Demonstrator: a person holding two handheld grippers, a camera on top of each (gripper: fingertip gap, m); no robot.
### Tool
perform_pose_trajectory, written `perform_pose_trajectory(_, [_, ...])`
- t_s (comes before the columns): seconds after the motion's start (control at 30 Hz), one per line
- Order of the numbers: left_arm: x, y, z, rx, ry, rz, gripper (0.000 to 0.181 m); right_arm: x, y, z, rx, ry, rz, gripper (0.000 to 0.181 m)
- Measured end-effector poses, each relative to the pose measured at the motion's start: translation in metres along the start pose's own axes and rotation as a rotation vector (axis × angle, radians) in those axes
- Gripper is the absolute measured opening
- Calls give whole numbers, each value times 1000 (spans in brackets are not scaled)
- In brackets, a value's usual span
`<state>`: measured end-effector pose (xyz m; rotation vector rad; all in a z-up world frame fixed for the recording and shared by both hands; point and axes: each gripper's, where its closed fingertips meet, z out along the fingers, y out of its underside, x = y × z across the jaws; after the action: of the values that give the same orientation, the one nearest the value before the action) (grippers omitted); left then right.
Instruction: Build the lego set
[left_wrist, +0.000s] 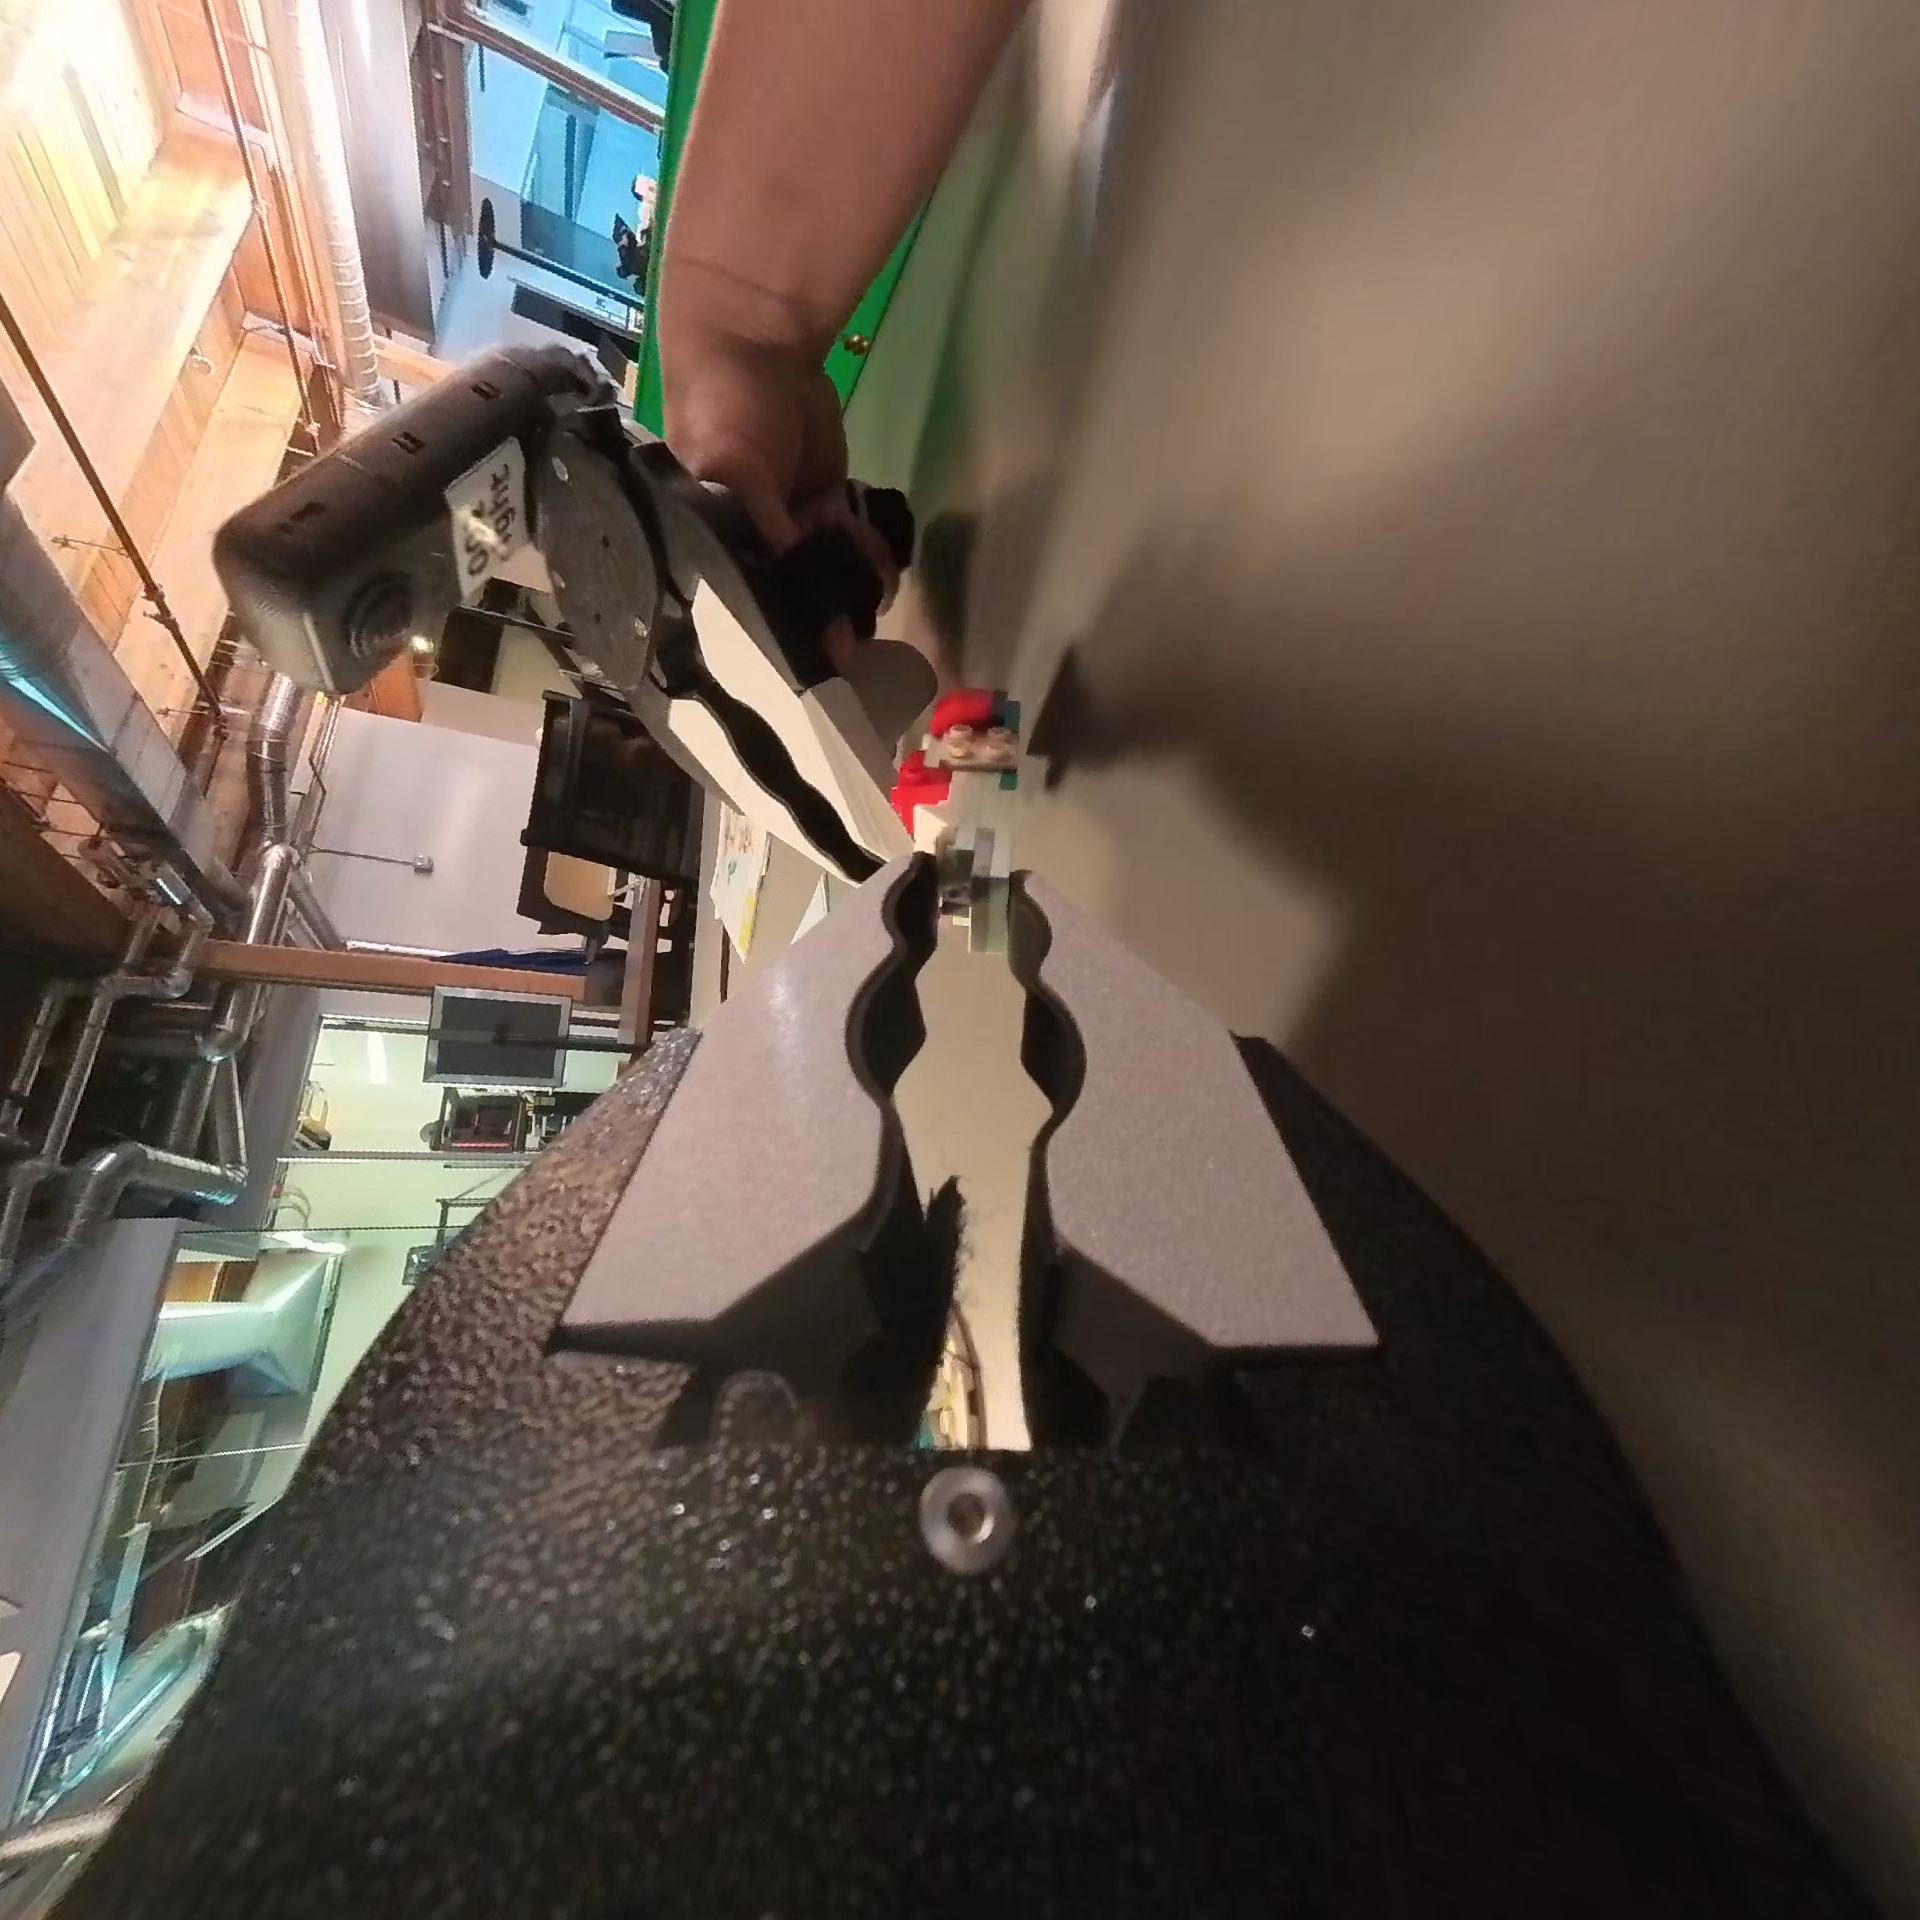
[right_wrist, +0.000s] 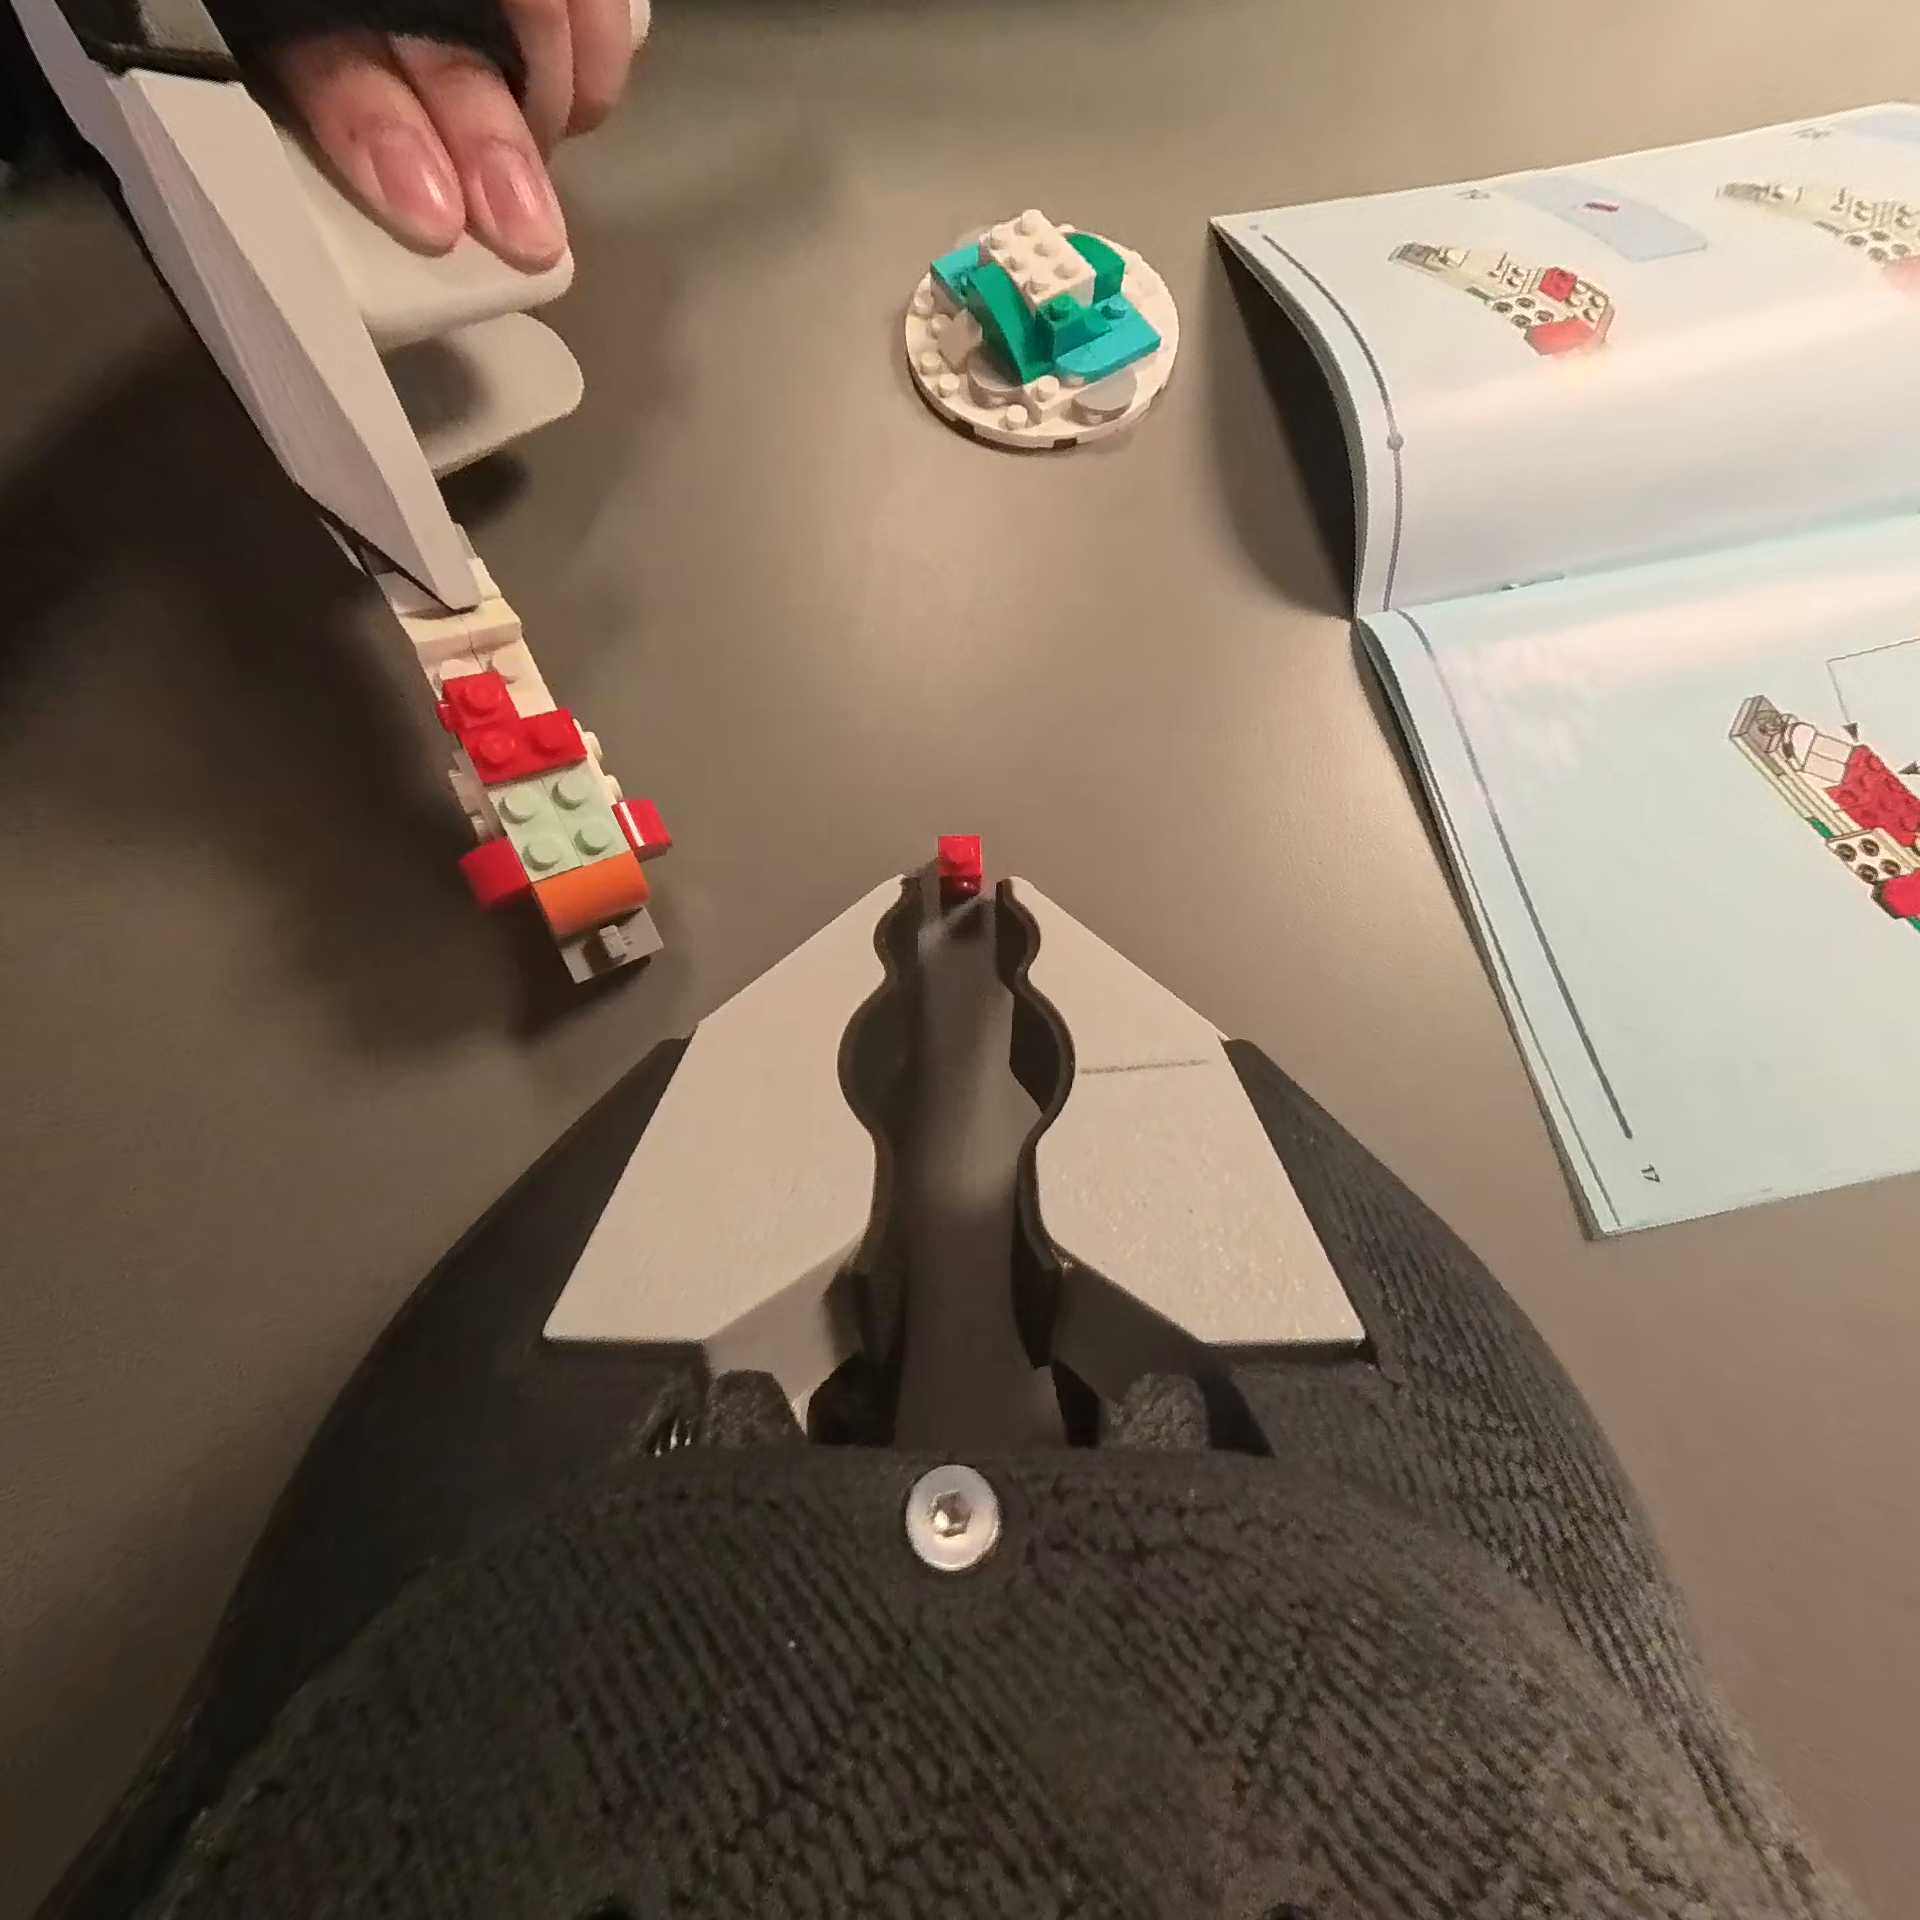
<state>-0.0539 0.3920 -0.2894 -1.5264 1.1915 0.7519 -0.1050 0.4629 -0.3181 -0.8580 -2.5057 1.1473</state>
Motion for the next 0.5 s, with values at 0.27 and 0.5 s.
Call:
perform_pose_trajectory(0.27, [-1,2,-1,-5,0,-5,11,-14,0,-2,19,-94,20,16])
perform_pose_trajectory(0.5, [0,0,0,-1,7,1,11,-6,-4,-7,49,-59,5,16])
